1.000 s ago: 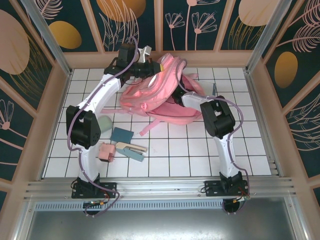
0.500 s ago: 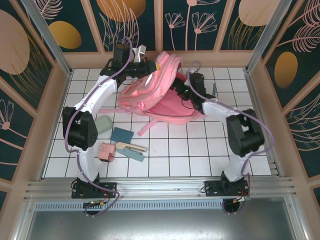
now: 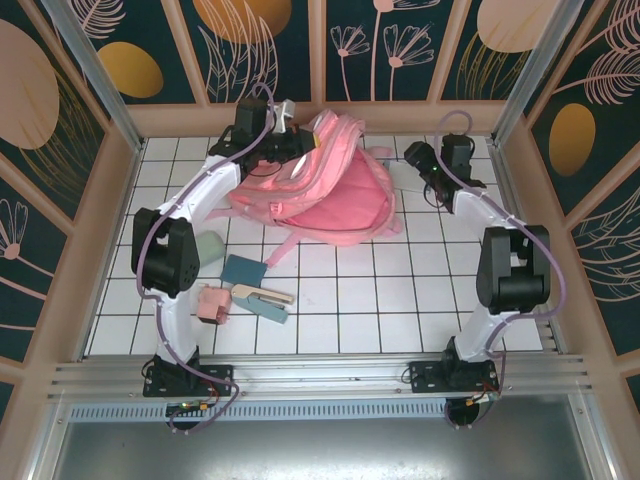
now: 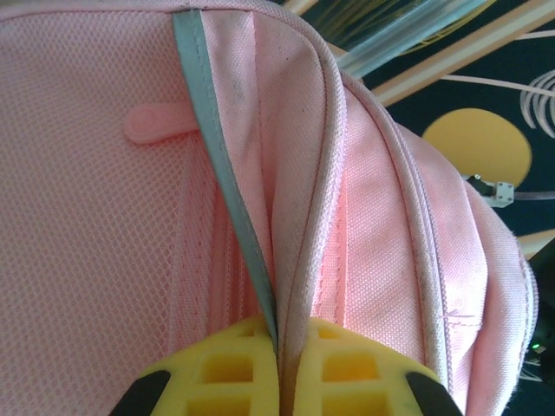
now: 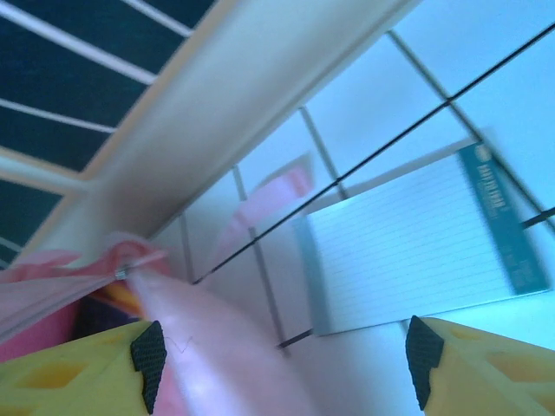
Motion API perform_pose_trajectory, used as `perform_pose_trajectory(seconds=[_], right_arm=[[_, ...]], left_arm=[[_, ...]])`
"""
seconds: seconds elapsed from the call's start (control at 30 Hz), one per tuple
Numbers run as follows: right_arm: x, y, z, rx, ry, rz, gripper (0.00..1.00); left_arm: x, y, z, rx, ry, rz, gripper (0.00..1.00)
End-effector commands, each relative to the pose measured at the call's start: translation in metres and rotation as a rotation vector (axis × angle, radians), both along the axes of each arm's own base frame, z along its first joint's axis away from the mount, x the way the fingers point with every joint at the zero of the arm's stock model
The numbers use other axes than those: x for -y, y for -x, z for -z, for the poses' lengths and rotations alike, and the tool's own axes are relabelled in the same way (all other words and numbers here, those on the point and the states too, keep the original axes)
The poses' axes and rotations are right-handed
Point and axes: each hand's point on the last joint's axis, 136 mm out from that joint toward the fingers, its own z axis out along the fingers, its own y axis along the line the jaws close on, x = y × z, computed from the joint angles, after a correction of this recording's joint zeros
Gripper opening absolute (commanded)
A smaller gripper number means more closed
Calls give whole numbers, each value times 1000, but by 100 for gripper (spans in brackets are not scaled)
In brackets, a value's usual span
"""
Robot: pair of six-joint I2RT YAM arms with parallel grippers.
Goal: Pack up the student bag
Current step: Close the student bag at the top-center of the table, then rotate the loose stationery at the top-right of the table.
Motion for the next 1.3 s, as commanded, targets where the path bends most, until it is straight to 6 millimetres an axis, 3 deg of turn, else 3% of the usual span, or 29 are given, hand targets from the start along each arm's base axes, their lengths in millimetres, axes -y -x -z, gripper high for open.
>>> perform_pose_trajectory(seconds=[0.0, 0.1, 0.27, 0.37, 0.47, 0.53, 0.67, 0.9, 1.0, 1.1, 1.27], right_arm=[[30, -17, 17, -68, 50, 36, 77], [42, -38, 37, -127, 27, 30, 77], [53, -72, 60, -159, -22, 12, 78], [58, -93, 69, -158, -45, -8, 78], [57, -115, 75, -148, -49, -56, 78], [48, -126, 84, -154, -75, -117, 78], [36, -137, 98, -168, -118, -199, 77], [24, -125, 127, -235, -163, -263, 76], [18, -114, 136, -265, -183, -290, 75], [6, -98, 139, -284, -190, -328, 74], [-12, -53, 141, -321, -196, -345, 72]], left_arm=[[-33, -36, 9, 78, -144, -132, 0], [-44, -42, 32, 68, -267, -170, 0], [-64, -36, 79, 87, -677, -227, 0], [-81, -31, 95, 65, -761, -287, 2], [-74, -24, 107, 31, -722, -256, 14], [-57, -19, 111, 1, -639, -205, 34], [-27, -9, 99, -16, -479, -135, 56], [-1, 0, 35, 63, -279, -101, 70], [0, 6, 21, 109, -283, -127, 72], [5, 11, 22, 120, -320, -135, 72], [39, 20, 56, 41, -335, -60, 73]])
